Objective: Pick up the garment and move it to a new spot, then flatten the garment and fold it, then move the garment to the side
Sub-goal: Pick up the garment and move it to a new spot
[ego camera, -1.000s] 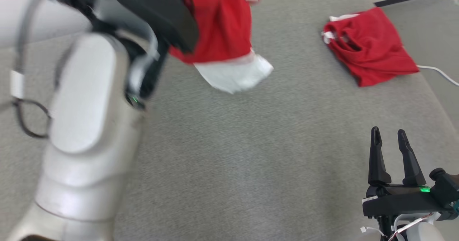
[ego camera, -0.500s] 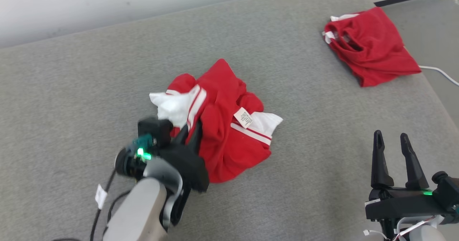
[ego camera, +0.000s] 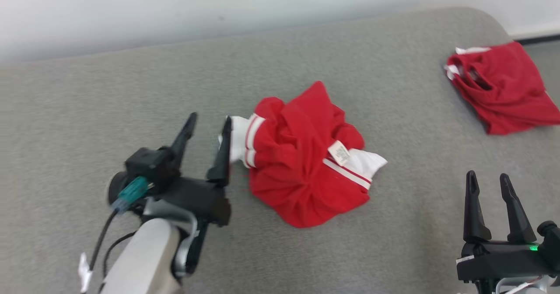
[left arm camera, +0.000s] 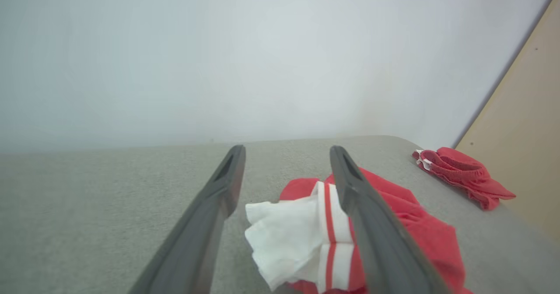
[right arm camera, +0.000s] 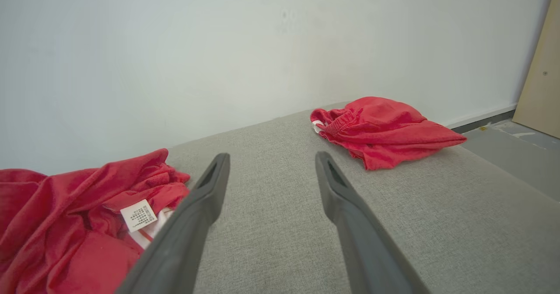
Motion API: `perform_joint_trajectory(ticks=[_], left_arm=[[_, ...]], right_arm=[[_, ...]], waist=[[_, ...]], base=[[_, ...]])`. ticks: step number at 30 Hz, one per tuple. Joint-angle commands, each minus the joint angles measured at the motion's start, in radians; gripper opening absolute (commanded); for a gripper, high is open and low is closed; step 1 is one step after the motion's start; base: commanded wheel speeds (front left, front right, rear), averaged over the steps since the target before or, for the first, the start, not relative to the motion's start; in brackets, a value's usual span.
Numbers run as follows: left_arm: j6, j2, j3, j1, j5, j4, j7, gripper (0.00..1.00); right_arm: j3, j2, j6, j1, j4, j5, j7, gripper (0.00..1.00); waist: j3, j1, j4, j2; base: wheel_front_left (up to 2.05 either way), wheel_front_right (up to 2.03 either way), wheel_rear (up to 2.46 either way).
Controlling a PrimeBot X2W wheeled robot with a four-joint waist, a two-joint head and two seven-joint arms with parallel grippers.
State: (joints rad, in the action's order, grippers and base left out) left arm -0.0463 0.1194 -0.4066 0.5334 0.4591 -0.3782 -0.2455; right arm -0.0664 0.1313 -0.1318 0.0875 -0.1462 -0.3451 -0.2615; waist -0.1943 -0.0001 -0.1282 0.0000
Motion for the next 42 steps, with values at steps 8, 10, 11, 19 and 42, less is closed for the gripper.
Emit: perform_joint_trajectory(ticks=[8, 10, 11, 19, 42], left_arm=[[-0.045, 0.110, 0.123, -0.176, -0.061, 0.158, -0.019, 1.00], [-0.051, 0.117, 0.143, -0.200, -0.071, 0.179, -0.020, 1.00], [-0.054, 0.123, 0.163, -0.227, -0.080, 0.200, -0.020, 1.00], [-0.035, 0.107, 0.276, -0.435, -0.122, 0.342, -0.018, 1.00], [0.098, 0.010, 0.389, -0.578, -0.211, 0.342, -0.019, 1.00]], right_arm=[[0.007, 0.010, 0.003, -0.041, 0.037, 0.024, -0.005, 1.00], [0.009, 0.010, 0.003, -0.045, 0.040, 0.027, -0.005, 1.00], [0.011, 0.010, 0.003, -0.048, 0.043, 0.030, -0.005, 1.00], [0.018, 0.017, 0.003, -0.074, 0.058, 0.038, 0.002, 1.00], [0.047, 0.001, 0.003, -0.132, 0.095, 0.040, 0.041, 1.00]], waist=[[0.087, 0.0001, 0.131, 0.0000], [0.091, 0.0001, 0.135, 0.0000], [0.094, 0.0001, 0.139, 0.0000], [0.130, 0.0001, 0.154, 0.0000], [0.153, 0.0001, 0.162, 0.0000]], base=[[0.00, 0.00, 0.00], [0.00, 0.00, 0.00], [0.00, 0.00, 0.00], [0.00, 0.00, 0.00], [0.00, 0.00, 0.00]])
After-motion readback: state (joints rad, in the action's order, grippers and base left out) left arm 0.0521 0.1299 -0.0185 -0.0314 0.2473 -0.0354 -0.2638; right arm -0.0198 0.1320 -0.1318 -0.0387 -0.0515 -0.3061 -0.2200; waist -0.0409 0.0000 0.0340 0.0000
